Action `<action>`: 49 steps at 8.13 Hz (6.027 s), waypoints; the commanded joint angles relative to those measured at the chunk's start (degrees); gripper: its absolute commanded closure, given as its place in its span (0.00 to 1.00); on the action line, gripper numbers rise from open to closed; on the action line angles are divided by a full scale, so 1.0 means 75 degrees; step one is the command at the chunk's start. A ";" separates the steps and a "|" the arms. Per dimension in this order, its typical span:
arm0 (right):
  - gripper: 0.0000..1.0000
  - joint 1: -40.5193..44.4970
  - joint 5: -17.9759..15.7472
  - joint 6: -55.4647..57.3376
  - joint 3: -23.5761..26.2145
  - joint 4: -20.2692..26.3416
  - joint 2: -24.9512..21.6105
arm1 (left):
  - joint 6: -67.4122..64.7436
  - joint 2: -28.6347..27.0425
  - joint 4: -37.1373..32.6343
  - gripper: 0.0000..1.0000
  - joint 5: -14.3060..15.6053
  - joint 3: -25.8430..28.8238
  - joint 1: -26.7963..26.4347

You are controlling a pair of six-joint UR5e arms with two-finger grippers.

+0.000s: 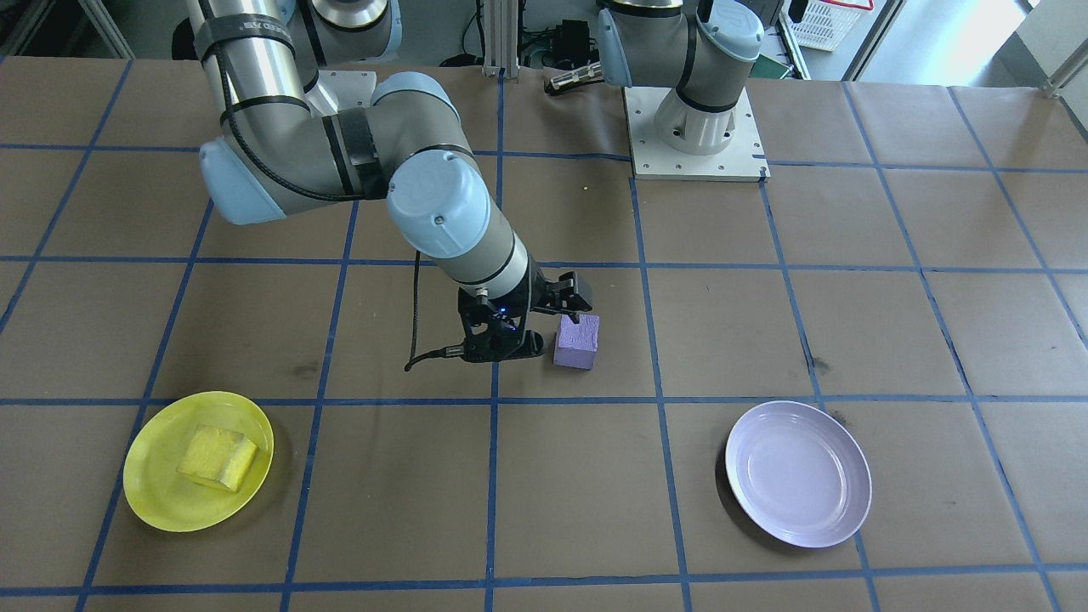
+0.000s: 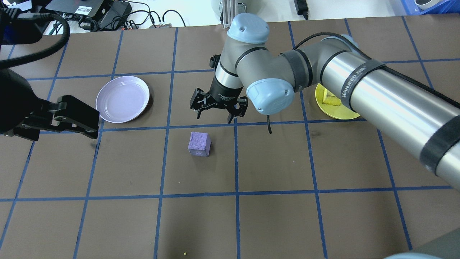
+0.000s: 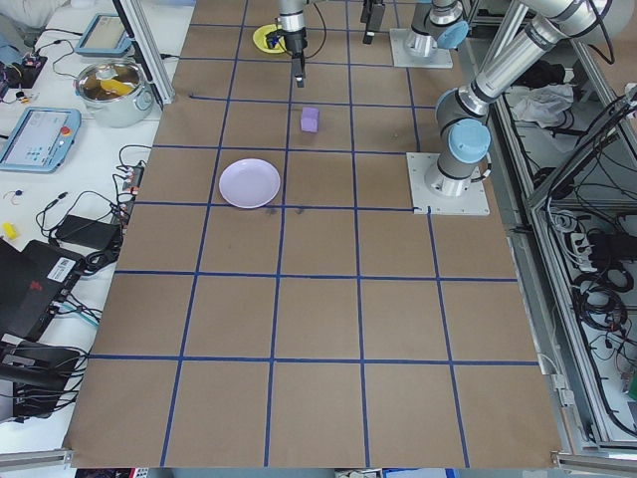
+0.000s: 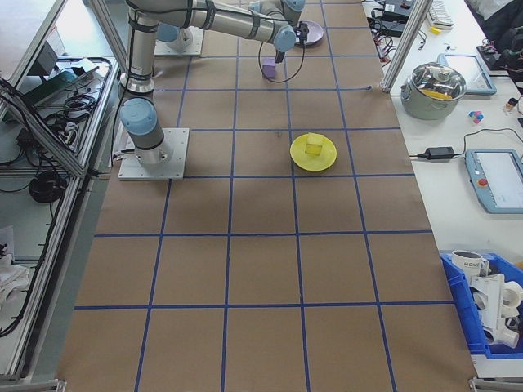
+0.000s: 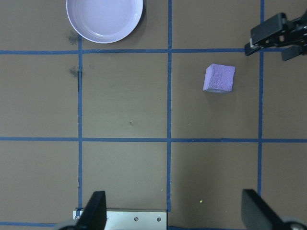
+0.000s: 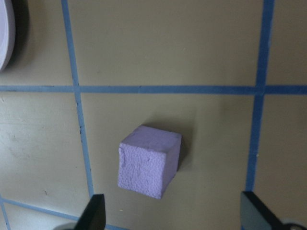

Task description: Sort blocks by color into plates

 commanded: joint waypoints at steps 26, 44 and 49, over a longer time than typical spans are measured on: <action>0.00 -0.2534 -0.3080 -0.4377 0.0135 0.2687 -0.2953 | -0.1152 -0.5735 0.4553 0.00 -0.0960 -0.1124 -0.1368; 0.00 -0.2534 -0.3081 -0.4388 0.0217 0.2688 -0.2907 | -0.0333 -0.5983 0.4533 0.46 -0.0960 -0.1570 -0.1497; 0.00 -0.2534 -0.3221 -0.4377 0.0229 0.2769 -0.2907 | -0.0180 -0.5599 0.3731 1.00 -0.0820 -0.1418 -0.1346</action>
